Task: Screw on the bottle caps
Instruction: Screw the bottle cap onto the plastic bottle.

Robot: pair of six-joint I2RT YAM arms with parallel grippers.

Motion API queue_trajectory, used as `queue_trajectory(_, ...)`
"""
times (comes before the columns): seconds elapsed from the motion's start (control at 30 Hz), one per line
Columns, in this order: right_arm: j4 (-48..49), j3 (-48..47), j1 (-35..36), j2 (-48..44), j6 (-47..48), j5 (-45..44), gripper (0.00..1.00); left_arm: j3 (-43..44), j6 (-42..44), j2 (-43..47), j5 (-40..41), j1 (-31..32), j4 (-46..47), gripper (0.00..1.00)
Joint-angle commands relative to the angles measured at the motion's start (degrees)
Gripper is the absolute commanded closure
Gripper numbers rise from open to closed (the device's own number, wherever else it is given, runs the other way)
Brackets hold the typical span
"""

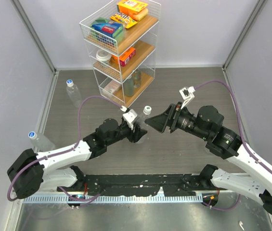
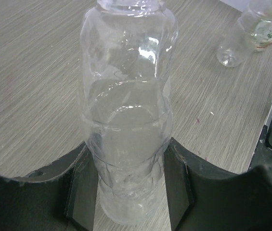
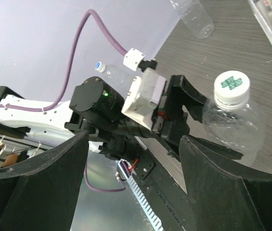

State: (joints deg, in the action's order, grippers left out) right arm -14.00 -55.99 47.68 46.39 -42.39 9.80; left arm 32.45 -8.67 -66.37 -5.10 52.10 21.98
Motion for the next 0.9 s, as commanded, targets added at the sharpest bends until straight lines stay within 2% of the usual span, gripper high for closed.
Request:
queue_trajectory(0.0, -4.3, -2.4, 0.2, -1.4, 3.9, -5.2, 0.2, 0.2, -0.1, 2.8, -1.9, -0.2, 3.9, 1.0)
queue_trajectory(0.13, -10.3, -5.0, 0.2, -0.4, 13.3, -13.0, 0.19, -0.9, 0.8, 5.8, -10.0, -0.5, 2.6, 1.0)
queue_trajectory(0.2, -10.4, -5.3, 0.1, 0.3, 17.5, -12.4, 0.17, -1.2, 0.8, 7.1, -14.6, -1.2, 1.3, 1.0)
queue_trajectory(0.33, -5.4, -4.9, 0.2, 2.0, 18.6, -10.7, 0.16, -2.5, -1.3, 8.7, -20.4, -1.8, 3.8, 1.0)
queue_trajectory(0.57, 5.3, -5.3, 0.1, 7.2, 17.6, -2.4, 0.16, -1.5, -1.9, 7.6, -20.8, -1.9, 4.1, 1.0)
queue_trajectory(0.87, 7.2, -5.1, 0.2, 11.3, 15.2, 2.5, 0.17, -0.6, -2.7, 5.4, -19.3, -1.9, 4.4, 1.0)
